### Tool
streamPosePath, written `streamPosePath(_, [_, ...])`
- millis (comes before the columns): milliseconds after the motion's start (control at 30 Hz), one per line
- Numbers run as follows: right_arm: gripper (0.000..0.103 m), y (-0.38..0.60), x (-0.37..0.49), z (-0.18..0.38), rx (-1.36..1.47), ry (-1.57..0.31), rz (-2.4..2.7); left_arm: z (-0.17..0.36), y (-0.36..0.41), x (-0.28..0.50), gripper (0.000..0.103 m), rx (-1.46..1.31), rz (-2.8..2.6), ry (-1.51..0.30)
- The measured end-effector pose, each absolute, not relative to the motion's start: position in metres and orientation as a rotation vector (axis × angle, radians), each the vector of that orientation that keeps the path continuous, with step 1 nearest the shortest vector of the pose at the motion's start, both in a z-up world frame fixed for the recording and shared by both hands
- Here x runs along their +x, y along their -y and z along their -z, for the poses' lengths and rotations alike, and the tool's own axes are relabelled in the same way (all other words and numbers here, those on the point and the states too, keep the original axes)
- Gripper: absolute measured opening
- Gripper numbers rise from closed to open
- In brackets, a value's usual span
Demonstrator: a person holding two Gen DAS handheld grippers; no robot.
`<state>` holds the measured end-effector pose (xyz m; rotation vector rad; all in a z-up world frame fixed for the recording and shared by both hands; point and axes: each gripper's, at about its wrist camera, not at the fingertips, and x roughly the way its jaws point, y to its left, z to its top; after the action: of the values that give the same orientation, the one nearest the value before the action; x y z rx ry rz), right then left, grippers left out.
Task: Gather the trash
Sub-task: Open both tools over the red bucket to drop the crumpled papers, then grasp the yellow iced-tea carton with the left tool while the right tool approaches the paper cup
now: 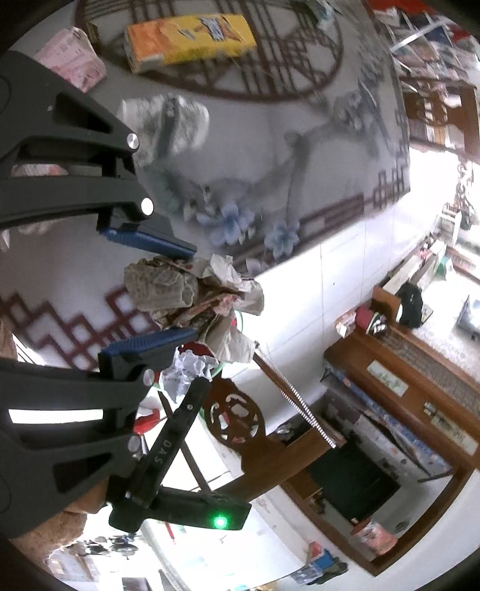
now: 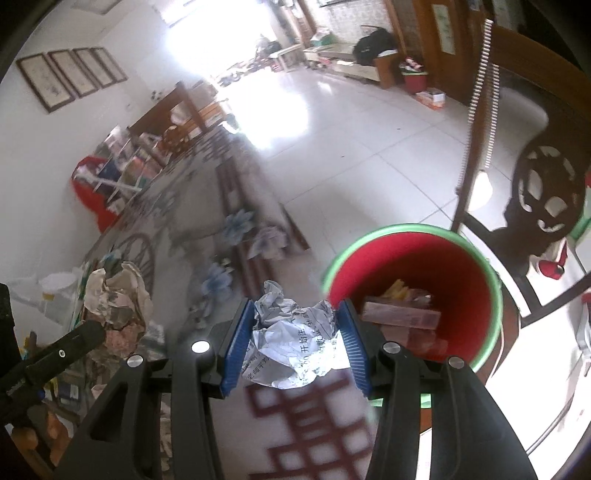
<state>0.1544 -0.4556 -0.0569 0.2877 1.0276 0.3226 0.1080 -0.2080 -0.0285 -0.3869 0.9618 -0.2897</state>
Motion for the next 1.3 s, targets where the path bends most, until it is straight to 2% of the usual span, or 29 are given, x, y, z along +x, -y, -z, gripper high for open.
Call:
streamPosePath(633, [0.046,0.562,0.177,0.064,0.37,-1.004,-0.132,0.05,0.322,0.175,0.039,-0.325,0.516,-1.063])
streamPosePath(700, [0.048,0.568,0.179,0.065,0.379,-1.006,-0.122,0.054,0.33,0.18,0.044,-0.315,0.52,-1.068])
streamPosePath(733, [0.051,0.57,0.181,0.065,0.385,-1.008,-0.12,0.055,0.332,0.181,0.059,-0.312,0.513,-1.069])
streamPosePath(767, [0.059,0.573,0.183,0.066,0.398,-1.01,-0.121,0.055,0.333,0.182,0.071,-0.312,0.503,-1.066])
streamPosePath(833, [0.068,0.577,0.185,0.066,0.428,-1.005,-0.12,0.055,0.331,0.185,0.072,-0.328,0.49,-1.056])
streamPosePath(933, [0.068,0.579,0.188,0.067,0.434,-1.011,-0.108,0.055,0.326,0.186,0.074,-0.326,0.468,-1.058])
streamPosePath(1067, [0.078,0.576,0.191,0.068,0.425,-1.012,-0.11,0.05,0.306,0.182,0.085,-0.335,0.414,-1.023])
streamPosePath(1167, [0.084,0.565,0.193,0.069,0.405,-1.021,-0.128,0.047,0.283,0.178,0.087,-0.339,0.344,-0.995])
streamPosePath(1300, [0.087,0.548,0.195,0.072,0.395,-1.042,-0.151,0.044,0.23,0.167,0.09,-0.352,0.182,-0.957])
